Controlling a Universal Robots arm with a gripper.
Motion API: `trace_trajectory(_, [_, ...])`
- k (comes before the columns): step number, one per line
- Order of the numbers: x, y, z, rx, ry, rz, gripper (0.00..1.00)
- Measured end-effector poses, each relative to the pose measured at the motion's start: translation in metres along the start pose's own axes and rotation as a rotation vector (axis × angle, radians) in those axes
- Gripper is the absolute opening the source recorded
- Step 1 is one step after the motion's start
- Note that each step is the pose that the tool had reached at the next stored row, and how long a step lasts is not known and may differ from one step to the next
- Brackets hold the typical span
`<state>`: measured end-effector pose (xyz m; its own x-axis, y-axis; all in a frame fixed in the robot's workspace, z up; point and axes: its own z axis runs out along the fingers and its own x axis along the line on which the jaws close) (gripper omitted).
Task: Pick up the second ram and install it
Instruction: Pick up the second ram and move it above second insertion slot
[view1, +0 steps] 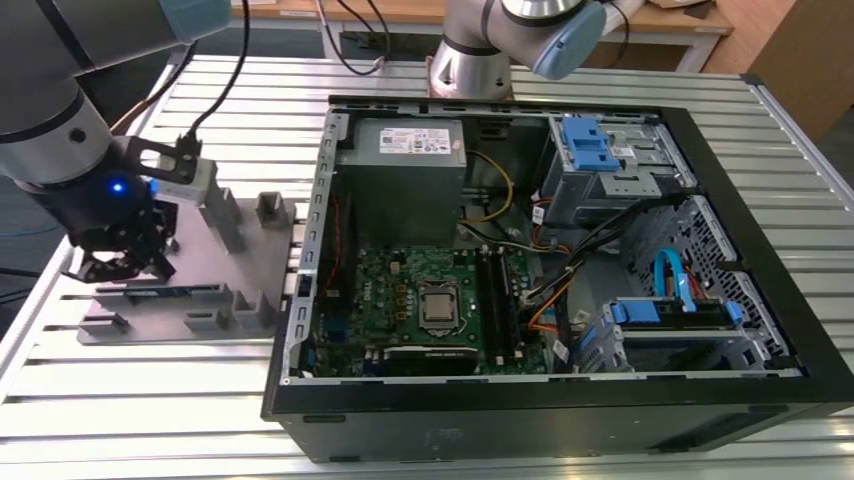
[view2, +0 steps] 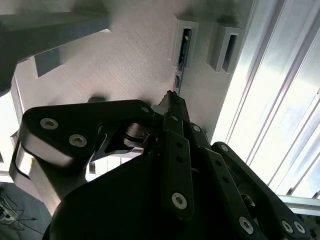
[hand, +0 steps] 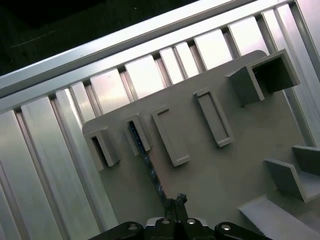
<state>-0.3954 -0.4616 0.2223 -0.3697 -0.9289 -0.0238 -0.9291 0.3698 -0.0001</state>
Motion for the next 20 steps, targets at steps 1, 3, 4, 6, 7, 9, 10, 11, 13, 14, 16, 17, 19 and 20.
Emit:
trace_trajectory(1, [0.0000, 0.0000, 0.0000, -0.0002, -0.0001, -0.010, 0.11])
trace_trajectory(3, [0.0000, 0.0000, 0.0000, -0.0007, 0.0000, -0.031, 0.11])
trace_trajectory(4, [0.0000, 0.0000, 0.0000, -0.0010, 0.0000, -0.041, 0.11])
trace_trajectory(6, [0.0000, 0.0000, 0.0000, -0.0014, 0.0000, -0.061, 0.11])
trace_trajectory(7, [0.0000, 0.0000, 0.0000, -0.0017, 0.0000, -0.071, 0.11])
trace_trajectory(9, [0.0000, 0.0000, 0.0000, -0.0021, -0.0001, -0.091, 0.11])
trace_trajectory(10, [0.0000, 0.0000, 0.0000, -0.0023, -0.0001, -0.100, 0.11])
trace_trajectory(11, [0.0000, 0.0000, 0.0000, -0.0026, -0.0001, -0.109, 0.11])
trace_trajectory(13, [0.0000, 0.0000, 0.0000, -0.0030, -0.0001, -0.126, 0.11])
trace_trajectory(14, [0.0000, 0.0000, 0.0000, -0.0032, -0.0001, -0.134, 0.11])
trace_trajectory(16, [0.0000, 0.0000, 0.0000, -0.0037, 0.0000, -0.154, 0.11])
trace_trajectory(17, [0.0000, 0.0000, 0.0000, -0.0039, -0.0001, -0.167, 0.11])
trace_trajectory(19, [0.0000, 0.0000, 0.0001, -0.0048, -0.0001, -0.201, 0.11])
trace_trajectory(20, [0.0000, 0.0000, 0.0001, -0.0052, -0.0001, -0.219, 0.11])
